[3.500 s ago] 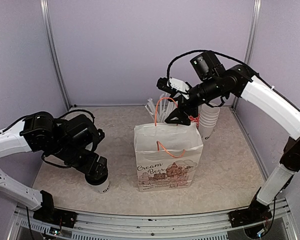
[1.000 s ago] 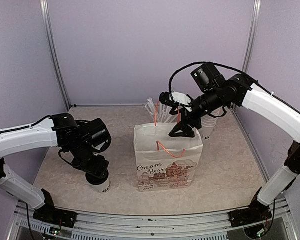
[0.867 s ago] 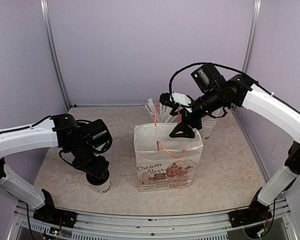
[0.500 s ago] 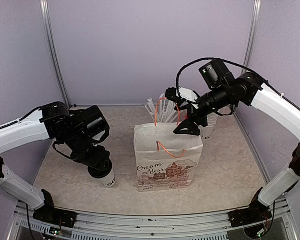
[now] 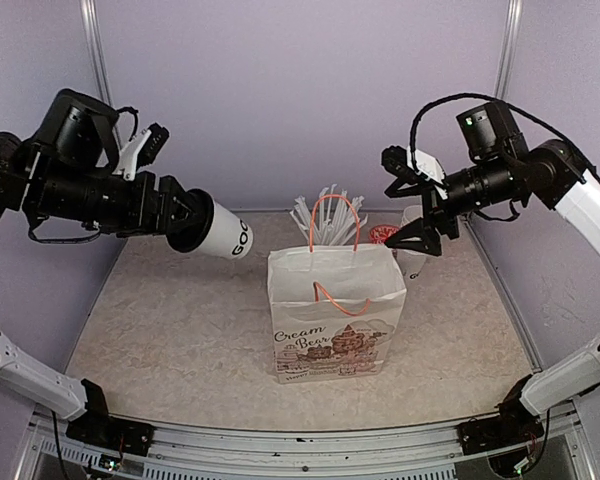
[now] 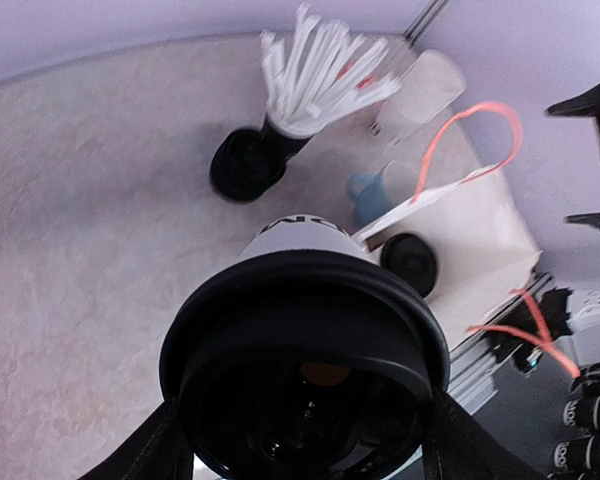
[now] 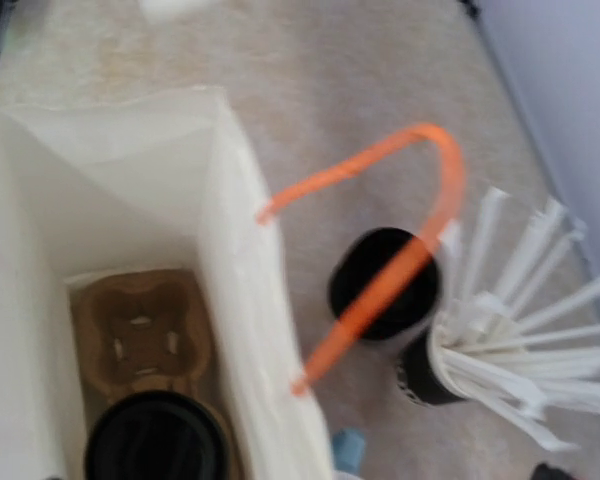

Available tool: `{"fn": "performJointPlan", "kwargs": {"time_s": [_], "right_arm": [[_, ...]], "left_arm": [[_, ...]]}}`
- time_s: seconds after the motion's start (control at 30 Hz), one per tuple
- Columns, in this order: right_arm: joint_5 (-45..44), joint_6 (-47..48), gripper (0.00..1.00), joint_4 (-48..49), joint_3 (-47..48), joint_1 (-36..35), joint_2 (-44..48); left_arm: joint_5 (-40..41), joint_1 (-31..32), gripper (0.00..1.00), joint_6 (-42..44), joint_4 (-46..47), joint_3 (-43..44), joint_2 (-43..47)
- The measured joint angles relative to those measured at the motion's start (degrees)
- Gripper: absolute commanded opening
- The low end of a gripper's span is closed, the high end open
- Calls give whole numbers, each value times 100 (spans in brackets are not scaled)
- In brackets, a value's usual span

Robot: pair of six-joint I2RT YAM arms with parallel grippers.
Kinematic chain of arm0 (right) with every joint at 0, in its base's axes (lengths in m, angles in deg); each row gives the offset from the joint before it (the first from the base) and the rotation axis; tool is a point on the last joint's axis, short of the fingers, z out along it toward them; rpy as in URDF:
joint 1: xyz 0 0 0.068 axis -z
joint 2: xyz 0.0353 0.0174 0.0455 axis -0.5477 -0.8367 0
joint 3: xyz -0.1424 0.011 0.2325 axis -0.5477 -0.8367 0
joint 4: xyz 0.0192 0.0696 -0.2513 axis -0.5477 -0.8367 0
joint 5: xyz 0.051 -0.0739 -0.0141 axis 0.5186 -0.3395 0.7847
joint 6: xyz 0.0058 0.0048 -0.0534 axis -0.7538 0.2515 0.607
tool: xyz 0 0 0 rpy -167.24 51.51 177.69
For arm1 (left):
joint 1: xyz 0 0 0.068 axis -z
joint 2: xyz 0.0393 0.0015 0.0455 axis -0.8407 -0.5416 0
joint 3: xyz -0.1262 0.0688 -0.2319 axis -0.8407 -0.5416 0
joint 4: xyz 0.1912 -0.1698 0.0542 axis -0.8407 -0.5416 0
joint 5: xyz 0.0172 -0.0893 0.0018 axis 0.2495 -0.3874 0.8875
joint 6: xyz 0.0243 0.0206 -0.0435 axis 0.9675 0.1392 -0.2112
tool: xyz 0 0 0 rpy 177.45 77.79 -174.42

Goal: Pack the takeout coffee

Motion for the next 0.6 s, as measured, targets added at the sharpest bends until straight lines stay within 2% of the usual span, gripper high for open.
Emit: {"fn": "performJointPlan", "kwargs": {"time_s": [0.2,0.4,0.6], "right_arm": [[-59,4,99,28,11,496,-46],[-332,-26,100,151,0,695,-245],[-562,-76,99,297,-35,758,-245]], "left_arm": [[-332,144,54,538,1082,372,96],[-649,385,52,1086,1349,957,-1005],[-654,610,52,1360,960,1191,-2315]]}}
